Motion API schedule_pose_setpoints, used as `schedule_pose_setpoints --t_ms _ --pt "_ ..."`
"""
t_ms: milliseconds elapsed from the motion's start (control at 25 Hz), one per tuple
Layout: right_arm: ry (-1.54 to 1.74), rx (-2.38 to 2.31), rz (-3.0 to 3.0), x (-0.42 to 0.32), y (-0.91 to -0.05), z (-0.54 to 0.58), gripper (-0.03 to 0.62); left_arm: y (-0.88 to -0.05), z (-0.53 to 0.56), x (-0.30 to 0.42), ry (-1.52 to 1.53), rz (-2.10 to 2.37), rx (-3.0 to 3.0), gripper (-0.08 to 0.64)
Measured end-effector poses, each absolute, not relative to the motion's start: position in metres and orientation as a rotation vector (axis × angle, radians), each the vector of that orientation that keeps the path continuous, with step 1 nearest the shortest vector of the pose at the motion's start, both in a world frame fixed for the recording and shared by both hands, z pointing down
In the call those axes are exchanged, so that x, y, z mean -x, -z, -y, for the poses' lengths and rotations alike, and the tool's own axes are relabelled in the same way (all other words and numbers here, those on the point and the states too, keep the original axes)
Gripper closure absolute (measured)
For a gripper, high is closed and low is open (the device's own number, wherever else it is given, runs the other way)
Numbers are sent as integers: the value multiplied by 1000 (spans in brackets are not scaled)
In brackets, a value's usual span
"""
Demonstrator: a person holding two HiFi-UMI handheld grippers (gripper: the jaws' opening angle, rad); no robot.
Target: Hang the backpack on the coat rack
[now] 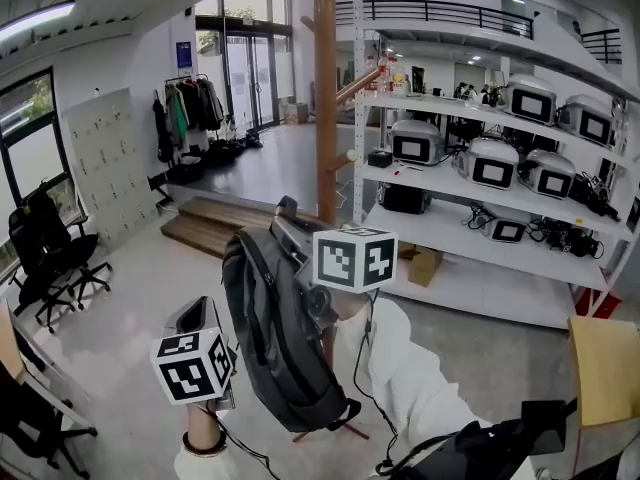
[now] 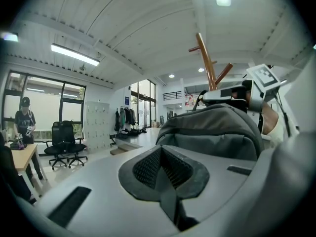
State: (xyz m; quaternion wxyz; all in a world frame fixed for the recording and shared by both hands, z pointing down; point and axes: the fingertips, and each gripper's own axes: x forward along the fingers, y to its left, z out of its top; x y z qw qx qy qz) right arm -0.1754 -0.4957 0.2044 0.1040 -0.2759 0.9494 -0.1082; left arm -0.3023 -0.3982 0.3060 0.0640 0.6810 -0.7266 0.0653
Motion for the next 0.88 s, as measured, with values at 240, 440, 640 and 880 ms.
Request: schedule_pose_setpoints --t_ms 240,440,640,880 --pt "401 836 -2735 158 -223 508 569 -313 401 295 -200 2177 -2060 557" --pt "449 811 -2731 157 -240 506 569 -320 400 290 -211 2163 -2060 557" --pt "447 809 -2728 152 -244 508 569 -325 402 286 -211 2158 -2052 557" --pt "463 829 -2724 142 -252 518 569 -339 401 280 -217 2134 -2039 557"
